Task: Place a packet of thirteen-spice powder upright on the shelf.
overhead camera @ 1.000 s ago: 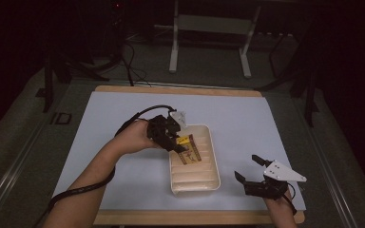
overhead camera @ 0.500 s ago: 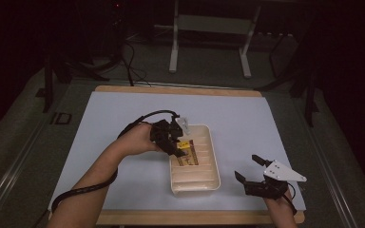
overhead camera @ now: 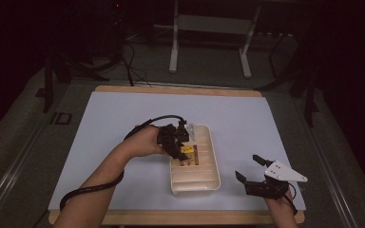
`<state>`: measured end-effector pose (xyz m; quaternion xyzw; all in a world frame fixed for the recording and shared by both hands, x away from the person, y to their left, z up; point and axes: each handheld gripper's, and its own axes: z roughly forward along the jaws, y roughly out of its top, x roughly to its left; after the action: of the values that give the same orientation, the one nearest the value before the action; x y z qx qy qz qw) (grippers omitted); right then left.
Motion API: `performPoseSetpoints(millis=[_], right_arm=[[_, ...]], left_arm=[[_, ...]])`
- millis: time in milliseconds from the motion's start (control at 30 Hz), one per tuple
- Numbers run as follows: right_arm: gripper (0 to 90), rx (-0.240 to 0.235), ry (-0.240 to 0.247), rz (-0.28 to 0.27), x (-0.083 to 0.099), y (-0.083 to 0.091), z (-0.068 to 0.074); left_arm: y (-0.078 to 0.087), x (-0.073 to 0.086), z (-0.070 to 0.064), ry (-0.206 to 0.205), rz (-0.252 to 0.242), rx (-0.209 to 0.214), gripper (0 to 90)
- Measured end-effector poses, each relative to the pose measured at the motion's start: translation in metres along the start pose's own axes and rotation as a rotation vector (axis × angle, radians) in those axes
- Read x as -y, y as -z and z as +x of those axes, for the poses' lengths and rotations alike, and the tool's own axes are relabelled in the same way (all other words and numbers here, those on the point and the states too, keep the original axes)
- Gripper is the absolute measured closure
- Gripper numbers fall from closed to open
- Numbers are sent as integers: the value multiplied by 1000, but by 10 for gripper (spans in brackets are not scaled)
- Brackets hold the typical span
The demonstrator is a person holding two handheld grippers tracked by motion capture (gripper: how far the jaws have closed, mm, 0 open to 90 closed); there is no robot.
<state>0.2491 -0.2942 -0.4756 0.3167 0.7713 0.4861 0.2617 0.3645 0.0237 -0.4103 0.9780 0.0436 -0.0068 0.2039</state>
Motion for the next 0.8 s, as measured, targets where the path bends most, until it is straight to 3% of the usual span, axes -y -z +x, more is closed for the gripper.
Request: performPoseSetpoints(millis=[300,600,800], right_arm=[[141,0,-1,0,0,0,0],[141,0,-2,-1,0,0,0],[141,-2,-2,-1,0,0,0]], left_arm=[[-11,-4,1,-13,16,3,673],[-15,-8,-1,1,-11,3,670],[-14,-8,-2,-14,-19,3,649]])
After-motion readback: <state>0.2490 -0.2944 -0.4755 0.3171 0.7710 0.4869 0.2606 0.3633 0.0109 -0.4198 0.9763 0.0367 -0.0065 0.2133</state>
